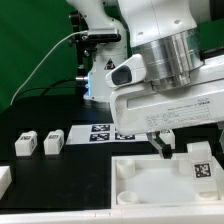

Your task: Assemble one leg

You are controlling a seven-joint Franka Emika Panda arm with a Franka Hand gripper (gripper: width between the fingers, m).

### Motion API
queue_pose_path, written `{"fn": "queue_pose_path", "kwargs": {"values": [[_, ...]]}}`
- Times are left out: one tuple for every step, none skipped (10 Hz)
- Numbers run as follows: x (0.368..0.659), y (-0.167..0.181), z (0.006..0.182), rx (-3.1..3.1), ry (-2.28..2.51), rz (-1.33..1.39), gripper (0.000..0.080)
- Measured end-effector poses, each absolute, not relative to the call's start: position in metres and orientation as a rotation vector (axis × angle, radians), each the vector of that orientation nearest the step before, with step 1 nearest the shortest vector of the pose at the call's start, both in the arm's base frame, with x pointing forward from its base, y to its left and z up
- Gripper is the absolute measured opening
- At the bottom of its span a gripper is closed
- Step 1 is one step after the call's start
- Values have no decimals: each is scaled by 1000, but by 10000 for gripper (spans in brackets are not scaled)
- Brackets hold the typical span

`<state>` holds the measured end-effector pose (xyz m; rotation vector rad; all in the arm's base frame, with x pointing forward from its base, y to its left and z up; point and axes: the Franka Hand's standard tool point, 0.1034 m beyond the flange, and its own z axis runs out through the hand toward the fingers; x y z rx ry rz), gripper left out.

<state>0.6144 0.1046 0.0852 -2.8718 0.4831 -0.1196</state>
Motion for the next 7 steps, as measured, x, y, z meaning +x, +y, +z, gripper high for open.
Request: {"fn": "queue_pose_path", "kwargs": {"values": [[618, 115, 86, -2922, 376, -105, 649], [619, 115, 86, -2899, 432, -111, 607], [619, 114, 85, -2886, 500, -101, 607], [618, 116, 85, -2859, 620, -87, 432], [618, 117, 85, -2819, 754, -69, 432], [618, 117, 85, -2779, 874, -53, 298], [617, 117, 85, -2727, 1006, -34, 298]]}}
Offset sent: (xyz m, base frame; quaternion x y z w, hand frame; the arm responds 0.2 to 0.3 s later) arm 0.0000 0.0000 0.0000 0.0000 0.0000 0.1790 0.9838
